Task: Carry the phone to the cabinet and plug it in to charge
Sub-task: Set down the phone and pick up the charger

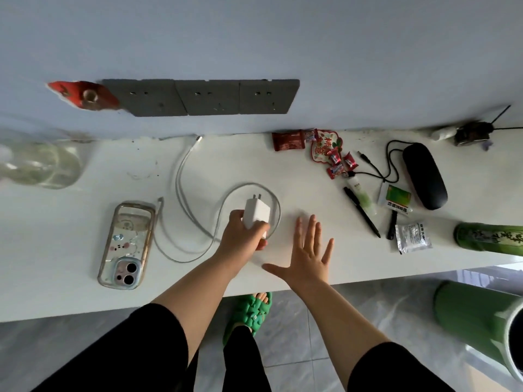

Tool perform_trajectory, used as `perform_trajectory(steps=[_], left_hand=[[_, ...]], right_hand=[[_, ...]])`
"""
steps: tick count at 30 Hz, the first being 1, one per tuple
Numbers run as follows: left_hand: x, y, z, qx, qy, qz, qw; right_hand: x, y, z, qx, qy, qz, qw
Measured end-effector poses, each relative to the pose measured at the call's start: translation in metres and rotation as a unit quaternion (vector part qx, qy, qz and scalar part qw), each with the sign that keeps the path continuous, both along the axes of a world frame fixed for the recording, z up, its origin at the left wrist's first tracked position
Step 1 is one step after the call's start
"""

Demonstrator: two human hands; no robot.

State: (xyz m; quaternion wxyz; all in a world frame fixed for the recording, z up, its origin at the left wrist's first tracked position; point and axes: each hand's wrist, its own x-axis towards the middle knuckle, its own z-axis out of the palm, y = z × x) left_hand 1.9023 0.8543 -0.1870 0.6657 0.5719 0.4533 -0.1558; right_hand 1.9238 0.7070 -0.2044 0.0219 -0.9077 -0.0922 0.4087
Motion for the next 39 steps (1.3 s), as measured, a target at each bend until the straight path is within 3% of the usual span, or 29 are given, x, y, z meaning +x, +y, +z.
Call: perform_trajectory(steps=[2,7,12,18,23,30,39], left_hand=[[-0.009,0.016,0.006,-0.027,-0.006,0.041,0.999],[-0.017,0.066,0.021,-0.064,-0.022,0.12,0.99],[-0.01,0.113,0.042,-0.037,-0.048,0.124,0.99],[-0.005,0.143,0.057,-0.107,-0.088,0.115,0.984],[-0.011,0.161,0.054,-0.019,-0.126,0.077,0.989],[0.01,0.173,0.074,-0.024,-0.171,0.165,0.971],[0.018,0.179,0.076,-0.007,-0.17,0.178,0.969]], right_hand=[[-0.002,0.02,0.004,0.023,0.014,0.026,0.999],[-0.007,0.075,0.01,0.014,0.019,-0.06,0.998],[-0.004,0.143,0.013,0.063,-0.032,0.027,0.997],[0.002,0.163,-0.003,0.029,0.063,0.08,0.994],[0.006,0.165,-0.009,-0.019,0.1,0.097,0.99],[0.002,0.172,-0.013,-0.034,0.089,0.063,0.993],[0.0,0.173,-0.013,-0.028,0.08,0.063,0.994]])
